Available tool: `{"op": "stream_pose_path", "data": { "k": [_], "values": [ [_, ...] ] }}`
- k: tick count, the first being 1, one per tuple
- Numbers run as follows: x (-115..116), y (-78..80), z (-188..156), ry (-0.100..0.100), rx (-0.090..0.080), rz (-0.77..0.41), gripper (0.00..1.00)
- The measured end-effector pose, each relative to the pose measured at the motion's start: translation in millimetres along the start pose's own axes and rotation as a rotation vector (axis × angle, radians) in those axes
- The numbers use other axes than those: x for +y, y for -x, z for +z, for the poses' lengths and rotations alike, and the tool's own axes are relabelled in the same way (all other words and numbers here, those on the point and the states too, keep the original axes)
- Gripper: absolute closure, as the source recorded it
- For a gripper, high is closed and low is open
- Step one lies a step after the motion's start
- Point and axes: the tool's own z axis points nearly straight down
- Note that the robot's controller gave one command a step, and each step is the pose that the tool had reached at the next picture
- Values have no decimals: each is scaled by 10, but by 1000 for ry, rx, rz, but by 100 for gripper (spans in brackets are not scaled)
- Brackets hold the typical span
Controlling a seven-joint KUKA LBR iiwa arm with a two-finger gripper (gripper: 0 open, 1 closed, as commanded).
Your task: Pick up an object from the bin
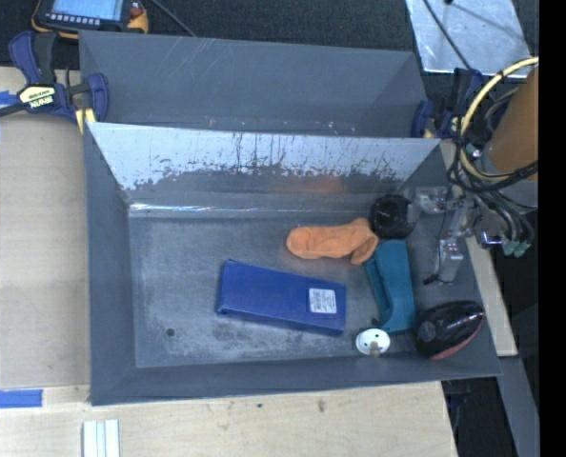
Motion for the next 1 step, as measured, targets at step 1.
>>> {"op": "stream_pose_path", "data": {
  "k": [1],
  "values": [
    [8, 15, -50, -2, -8, -4, 0]
  ]
}}
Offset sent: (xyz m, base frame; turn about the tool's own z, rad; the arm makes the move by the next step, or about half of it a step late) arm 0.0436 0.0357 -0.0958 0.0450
